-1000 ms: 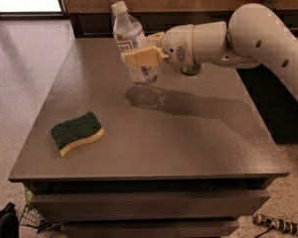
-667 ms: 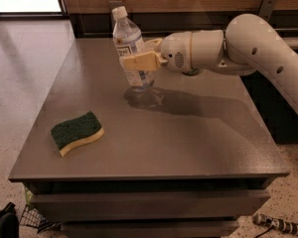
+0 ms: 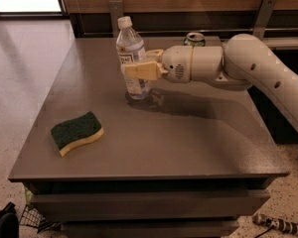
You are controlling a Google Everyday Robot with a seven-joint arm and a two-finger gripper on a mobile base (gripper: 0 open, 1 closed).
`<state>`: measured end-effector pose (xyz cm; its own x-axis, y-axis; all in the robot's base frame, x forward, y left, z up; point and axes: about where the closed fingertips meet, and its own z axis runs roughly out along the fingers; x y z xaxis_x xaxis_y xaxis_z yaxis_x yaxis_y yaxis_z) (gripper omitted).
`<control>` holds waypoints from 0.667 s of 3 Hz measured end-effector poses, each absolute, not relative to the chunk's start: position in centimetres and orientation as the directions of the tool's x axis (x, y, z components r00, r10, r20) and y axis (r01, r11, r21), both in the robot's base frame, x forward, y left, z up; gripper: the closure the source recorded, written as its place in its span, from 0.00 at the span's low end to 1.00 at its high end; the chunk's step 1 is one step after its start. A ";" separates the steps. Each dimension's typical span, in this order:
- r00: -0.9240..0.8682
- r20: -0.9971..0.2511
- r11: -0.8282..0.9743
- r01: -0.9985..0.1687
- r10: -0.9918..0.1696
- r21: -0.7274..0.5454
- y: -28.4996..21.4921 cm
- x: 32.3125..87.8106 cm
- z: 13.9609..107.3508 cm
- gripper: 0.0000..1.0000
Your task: Place blue plastic bottle upright
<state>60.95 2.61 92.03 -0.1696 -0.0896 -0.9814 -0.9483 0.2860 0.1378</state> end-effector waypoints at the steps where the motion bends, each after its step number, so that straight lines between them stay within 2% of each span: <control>1: -0.153 -0.986 0.297 -0.946 -0.068 0.127 1.9 61.0 91.3 1.00; 2: -0.106 -0.991 0.319 -0.945 -0.081 0.075 1.2 61.0 90.6 1.00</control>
Offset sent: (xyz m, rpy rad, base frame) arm 0.0033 -0.0277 -0.0193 0.0065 -0.0911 -0.0633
